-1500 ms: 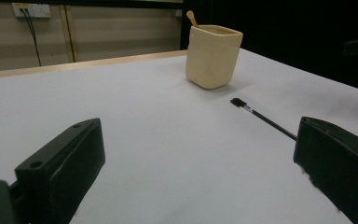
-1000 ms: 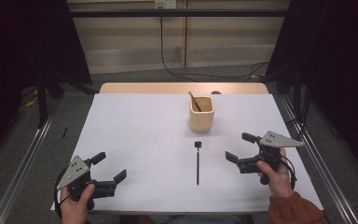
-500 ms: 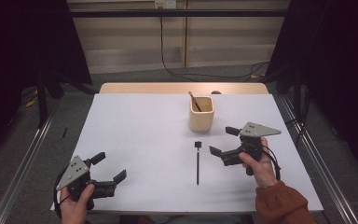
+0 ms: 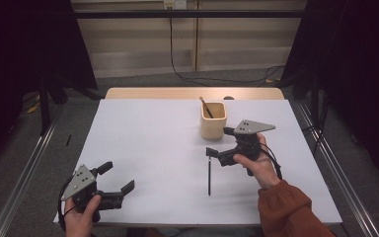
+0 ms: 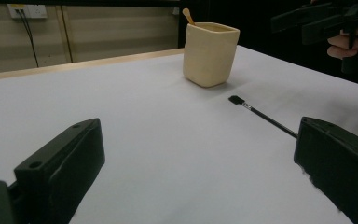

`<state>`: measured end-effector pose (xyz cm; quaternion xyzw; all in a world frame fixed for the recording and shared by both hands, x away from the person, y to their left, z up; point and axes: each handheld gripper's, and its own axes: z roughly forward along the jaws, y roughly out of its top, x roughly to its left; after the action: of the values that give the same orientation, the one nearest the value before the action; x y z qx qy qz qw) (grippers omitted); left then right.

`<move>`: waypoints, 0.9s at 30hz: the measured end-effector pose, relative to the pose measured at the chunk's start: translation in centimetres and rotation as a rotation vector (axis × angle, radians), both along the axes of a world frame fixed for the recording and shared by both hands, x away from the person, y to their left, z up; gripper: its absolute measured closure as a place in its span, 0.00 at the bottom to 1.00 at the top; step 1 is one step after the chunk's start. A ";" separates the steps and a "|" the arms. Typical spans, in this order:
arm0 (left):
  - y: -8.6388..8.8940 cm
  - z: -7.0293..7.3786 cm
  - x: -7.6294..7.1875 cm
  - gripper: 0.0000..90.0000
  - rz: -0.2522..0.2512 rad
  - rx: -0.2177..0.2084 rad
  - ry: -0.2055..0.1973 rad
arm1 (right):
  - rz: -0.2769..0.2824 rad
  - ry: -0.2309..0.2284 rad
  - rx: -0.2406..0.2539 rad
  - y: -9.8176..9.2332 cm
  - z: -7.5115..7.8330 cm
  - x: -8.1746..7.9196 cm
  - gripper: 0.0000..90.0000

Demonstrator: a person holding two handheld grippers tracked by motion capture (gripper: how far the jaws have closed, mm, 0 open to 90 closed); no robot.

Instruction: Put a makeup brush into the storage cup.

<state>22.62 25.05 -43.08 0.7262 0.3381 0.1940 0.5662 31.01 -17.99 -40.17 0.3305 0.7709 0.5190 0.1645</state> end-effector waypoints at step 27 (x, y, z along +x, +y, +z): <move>-0.1 0.0 0.0 0.02 -0.006 0.007 -0.003 | 0.014 0.295 -0.221 1.8 -0.5 3.0 0.06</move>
<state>22.61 24.96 -43.10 0.7290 0.3343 0.1947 0.5647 33.97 -16.24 -40.66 0.3778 0.8413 0.3780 0.0813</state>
